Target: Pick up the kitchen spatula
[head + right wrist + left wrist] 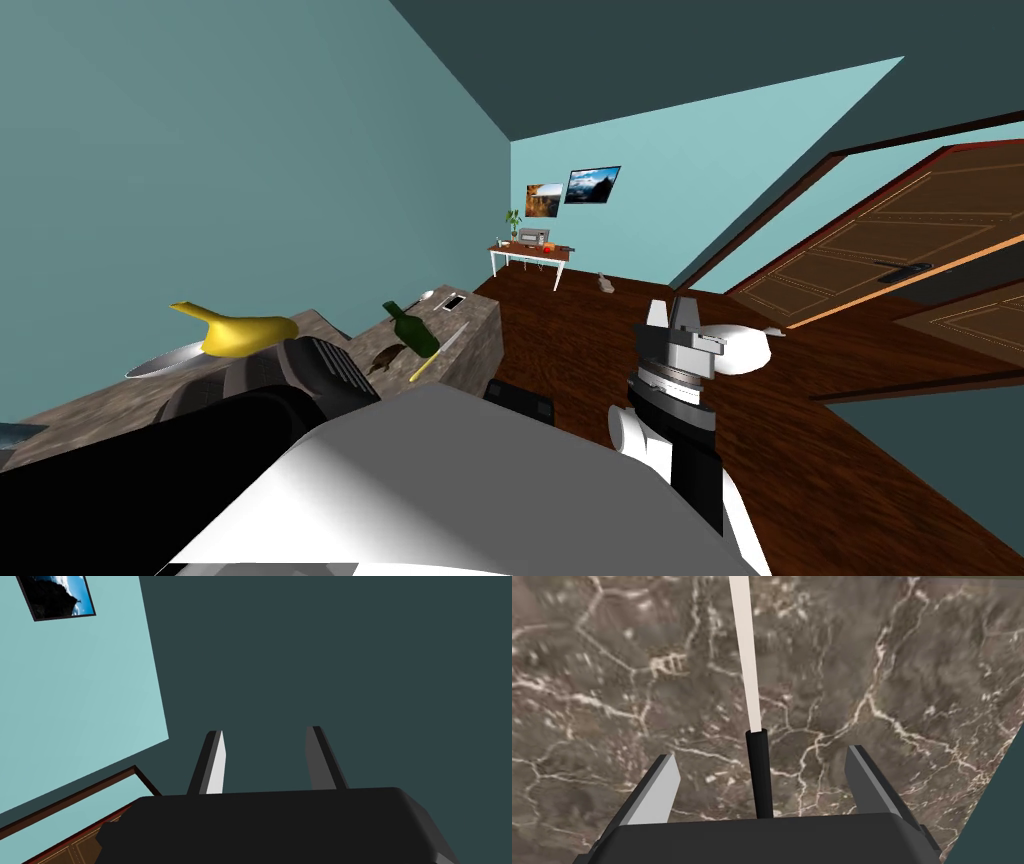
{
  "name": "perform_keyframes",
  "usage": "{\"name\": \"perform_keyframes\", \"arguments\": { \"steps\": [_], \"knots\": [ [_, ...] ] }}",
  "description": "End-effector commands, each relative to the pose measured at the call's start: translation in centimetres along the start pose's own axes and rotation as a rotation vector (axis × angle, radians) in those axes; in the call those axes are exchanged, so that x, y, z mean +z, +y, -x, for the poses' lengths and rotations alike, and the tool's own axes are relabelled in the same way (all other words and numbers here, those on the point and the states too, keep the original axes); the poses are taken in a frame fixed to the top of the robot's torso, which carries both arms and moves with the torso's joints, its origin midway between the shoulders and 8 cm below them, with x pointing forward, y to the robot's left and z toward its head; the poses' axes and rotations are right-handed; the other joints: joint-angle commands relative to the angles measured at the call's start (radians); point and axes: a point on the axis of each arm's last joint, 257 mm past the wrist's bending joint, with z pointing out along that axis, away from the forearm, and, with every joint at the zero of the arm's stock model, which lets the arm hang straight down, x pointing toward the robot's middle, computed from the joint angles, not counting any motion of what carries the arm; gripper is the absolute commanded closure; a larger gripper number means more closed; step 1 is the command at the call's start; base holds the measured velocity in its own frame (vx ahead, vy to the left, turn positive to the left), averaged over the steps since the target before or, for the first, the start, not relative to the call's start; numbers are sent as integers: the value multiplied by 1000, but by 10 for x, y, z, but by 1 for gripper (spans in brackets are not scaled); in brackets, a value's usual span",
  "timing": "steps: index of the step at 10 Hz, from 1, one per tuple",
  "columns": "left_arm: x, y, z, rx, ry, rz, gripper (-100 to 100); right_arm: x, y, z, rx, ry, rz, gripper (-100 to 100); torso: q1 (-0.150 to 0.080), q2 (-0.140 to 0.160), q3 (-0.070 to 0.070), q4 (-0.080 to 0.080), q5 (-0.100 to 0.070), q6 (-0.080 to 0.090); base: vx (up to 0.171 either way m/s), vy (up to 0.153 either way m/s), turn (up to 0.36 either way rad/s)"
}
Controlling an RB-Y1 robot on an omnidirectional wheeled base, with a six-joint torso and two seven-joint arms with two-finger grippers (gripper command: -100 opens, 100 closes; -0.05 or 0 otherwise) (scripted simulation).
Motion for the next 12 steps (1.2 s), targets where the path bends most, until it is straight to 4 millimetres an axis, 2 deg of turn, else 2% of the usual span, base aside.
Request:
{"name": "perform_keyframes", "arguments": {
  "steps": [1,2,4,5,6,8,9,12],
  "knots": [
    [0,5,-8,-9,16,9,-100,0,0,0,0,0,0,0,0,0,0,0,0,0,-11,30,-17],
    [2,16,-20,-31,46,31,-100,0,0,0,0,0,0,0,0,0,0,0,0,0,-12,23,-54],
    [2,16,-21,-31,45,31,-100,0,0,0,0,0,0,0,-1,0,0,0,0,0,-10,18,-23],
    [2,17,-21,-33,48,32,0,0,0,0,0,0,0,0,-1,0,0,0,0,0,0,0,0],
    [15,18,-30,-36,45,21,-100,0,0,0,0,0,0,0,-2,-1,0,0,0,0,-21,30,22],
    [22,18,-35,-38,45,15,-100,0,0,0,0,0,0,0,1,1,1,0,1,0,-25,30,-17],
    [35,19,-45,-41,44,5,-100,0,0,0,0,0,0,0,-1,1,1,1,1,0,-16,16,-54],
    [32,21,-42,-43,34,11,-100,0,0,0,0,0,0,0,2,1,3,5,13,-1,-3,3,-10]
  ]
}}
